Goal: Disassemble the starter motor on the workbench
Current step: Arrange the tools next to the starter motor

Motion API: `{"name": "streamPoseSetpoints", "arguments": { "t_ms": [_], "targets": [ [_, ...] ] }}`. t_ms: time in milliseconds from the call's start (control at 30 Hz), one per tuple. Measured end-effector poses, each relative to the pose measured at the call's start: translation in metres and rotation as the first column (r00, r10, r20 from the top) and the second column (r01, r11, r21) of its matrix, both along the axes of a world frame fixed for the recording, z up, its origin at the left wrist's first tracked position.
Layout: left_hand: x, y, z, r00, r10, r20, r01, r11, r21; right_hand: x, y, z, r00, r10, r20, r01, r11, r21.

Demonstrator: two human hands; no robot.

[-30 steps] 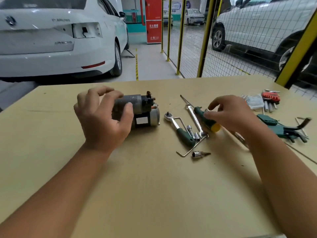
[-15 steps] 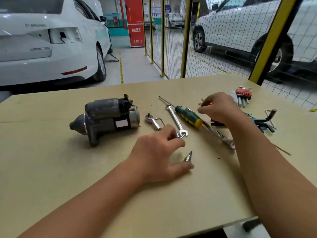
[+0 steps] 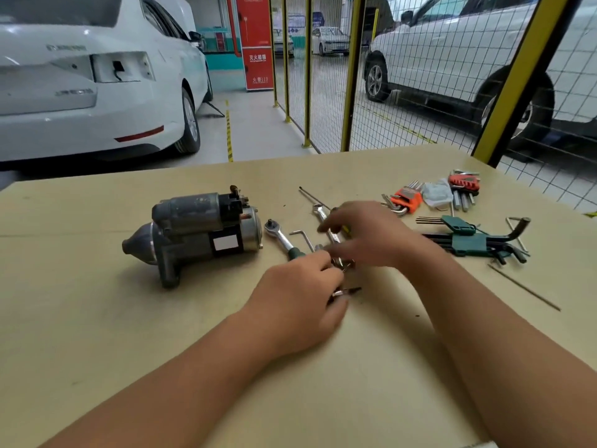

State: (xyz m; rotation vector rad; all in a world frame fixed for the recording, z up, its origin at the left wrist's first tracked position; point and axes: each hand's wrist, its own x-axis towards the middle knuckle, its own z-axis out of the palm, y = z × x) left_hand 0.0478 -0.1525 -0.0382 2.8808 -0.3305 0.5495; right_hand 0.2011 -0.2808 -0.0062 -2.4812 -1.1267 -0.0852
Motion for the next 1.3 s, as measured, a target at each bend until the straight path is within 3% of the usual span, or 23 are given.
{"name": "streamPoseSetpoints", "arguments": {
  "t_ms": [33, 100, 300, 500, 567, 633, 700, 767, 833, 933, 1000, 1100, 1167, 1233, 1300],
  "targets": [
    [-0.001, 0.007, 0.001, 0.998, -0.017, -0.055, 0.016, 1.0, -0.021, -0.003, 0.007, -0.002, 0.996, 0.029, 0.082, -0.018, 0.991, -0.134],
    [-0.004, 0.015, 0.004, 0.996, -0.027, -0.087, 0.026, 0.999, -0.023, -0.005, 0.014, -0.001, 0.989, 0.029, 0.148, 0.004, 0.977, -0.214],
    [-0.005, 0.029, 0.011, 0.991, 0.076, -0.111, -0.076, 0.997, 0.004, -0.011, 0.02, -0.002, 0.99, 0.02, 0.142, 0.023, 0.955, -0.295],
    [-0.002, 0.034, 0.012, 0.975, 0.191, -0.116, -0.209, 0.963, -0.172, -0.018, 0.029, -0.01, 0.991, -0.025, 0.135, 0.061, 0.961, -0.268],
    [0.0, 0.034, 0.01, 0.972, 0.225, -0.072, -0.236, 0.938, -0.252, -0.016, 0.025, -0.009, 0.997, -0.054, 0.046, 0.061, 0.985, -0.159],
    [0.002, 0.034, 0.008, 0.965, 0.261, -0.024, -0.253, 0.903, -0.348, -0.013, 0.017, -0.001, 0.983, -0.038, -0.178, 0.06, 0.991, 0.118],
    [0.004, 0.034, 0.009, 0.959, 0.282, 0.007, -0.248, 0.854, -0.458, -0.012, 0.008, 0.009, 0.917, 0.101, -0.385, 0.102, 0.876, 0.472],
    [0.005, 0.031, 0.011, 0.961, 0.276, 0.024, -0.21, 0.782, -0.587, -0.015, 0.002, 0.014, 0.841, 0.294, -0.454, 0.109, 0.73, 0.675],
    [0.007, 0.027, 0.013, 0.965, 0.261, 0.037, -0.154, 0.672, -0.724, -0.024, 0.008, 0.013, 0.745, 0.461, -0.482, 0.114, 0.624, 0.773],
    [0.009, 0.022, 0.014, 0.966, 0.252, 0.049, -0.077, 0.465, -0.882, -0.036, 0.021, 0.006, 0.651, 0.58, -0.49, 0.19, 0.501, 0.845],
    [0.009, 0.025, 0.013, 0.96, 0.272, 0.061, -0.068, 0.438, -0.896, -0.039, 0.026, 0.002, 0.644, 0.602, -0.473, 0.198, 0.466, 0.862],
    [0.009, 0.033, 0.014, 0.959, 0.276, 0.061, -0.084, 0.485, -0.87, -0.039, 0.027, -0.001, 0.688, 0.552, -0.471, 0.125, 0.549, 0.826],
    [0.008, 0.039, 0.014, 0.953, 0.296, 0.061, -0.109, 0.526, -0.843, -0.034, 0.024, -0.001, 0.787, 0.433, -0.439, 0.059, 0.655, 0.753],
    [0.007, 0.045, 0.014, 0.945, 0.321, 0.061, -0.134, 0.551, -0.823, -0.026, 0.015, 0.003, 0.913, 0.265, -0.31, -0.021, 0.789, 0.613],
    [0.005, 0.05, 0.016, 0.949, 0.309, 0.061, -0.146, 0.602, -0.785, -0.02, 0.003, 0.009, 0.946, 0.192, -0.26, -0.06, 0.895, 0.443]
  ]
}}
